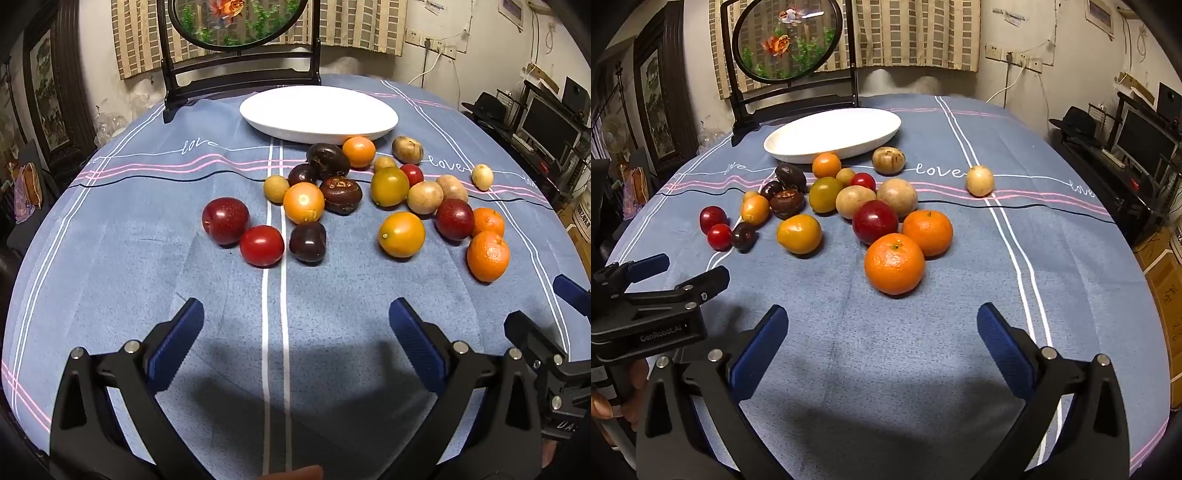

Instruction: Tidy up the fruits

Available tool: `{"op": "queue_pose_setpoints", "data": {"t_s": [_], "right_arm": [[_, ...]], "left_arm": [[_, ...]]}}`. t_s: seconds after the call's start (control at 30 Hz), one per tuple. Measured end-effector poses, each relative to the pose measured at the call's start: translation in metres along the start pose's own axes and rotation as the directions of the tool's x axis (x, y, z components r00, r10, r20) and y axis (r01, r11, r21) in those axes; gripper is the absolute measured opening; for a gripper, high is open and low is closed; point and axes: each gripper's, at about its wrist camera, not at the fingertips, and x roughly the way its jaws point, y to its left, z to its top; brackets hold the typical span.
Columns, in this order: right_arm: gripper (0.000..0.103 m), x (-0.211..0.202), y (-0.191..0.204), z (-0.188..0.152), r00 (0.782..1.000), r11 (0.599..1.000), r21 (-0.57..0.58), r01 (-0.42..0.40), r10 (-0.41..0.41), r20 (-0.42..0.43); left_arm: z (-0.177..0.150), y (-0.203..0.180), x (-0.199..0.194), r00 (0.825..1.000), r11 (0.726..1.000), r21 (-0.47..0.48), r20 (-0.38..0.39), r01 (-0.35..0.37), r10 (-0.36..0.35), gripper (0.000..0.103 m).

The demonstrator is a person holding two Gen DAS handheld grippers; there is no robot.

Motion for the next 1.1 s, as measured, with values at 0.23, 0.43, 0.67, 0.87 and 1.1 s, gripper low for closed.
{"op": "queue_pose_setpoints", "data": {"t_s": [0.23,0.43,0.67,0.87,1.1], "right_arm": [[0.102,-0.0036,-0.0006,0.0001,1.000,1.000,0.018,-0.018,0.018,-0.010],[0.102,-0.0031,-0.0003,0.0009,1.000,1.000,0.005,-0.002,0.002,0.000],[0.102,0.0005,-0.0004,-0.0010,1.000,1.000,-0.002,0.006,-0.006,0.008],[0.102,0.0002,-0.0012,-0.0010,1.000,1.000,-0.002,0.015,-0.014,0.010],[0.102,0.0011,-0.0022,-0.0012,1.000,1.000,0.006,0.009,-0.009,0.012]], "left_arm": [[-0.0014,0.0006,-0.0004,1.000,1.000,-0.015,-0.004,0.007,-0.007,0.101],[-0.0014,-0.0001,0.0017,1.000,1.000,-0.010,-0.014,0.006,-0.006,0.101],[-0.0019,-0.0001,0.0018,1.000,1.000,-0.010,-0.017,0.007,-0.007,0.101],[-0.0030,-0.0003,0.0032,1.000,1.000,-0.007,-0.020,0.003,-0.003,0.101],[-0.0044,-0.0004,0.0054,1.000,1.000,-0.006,-0.025,0.004,-0.004,0.101]]}}
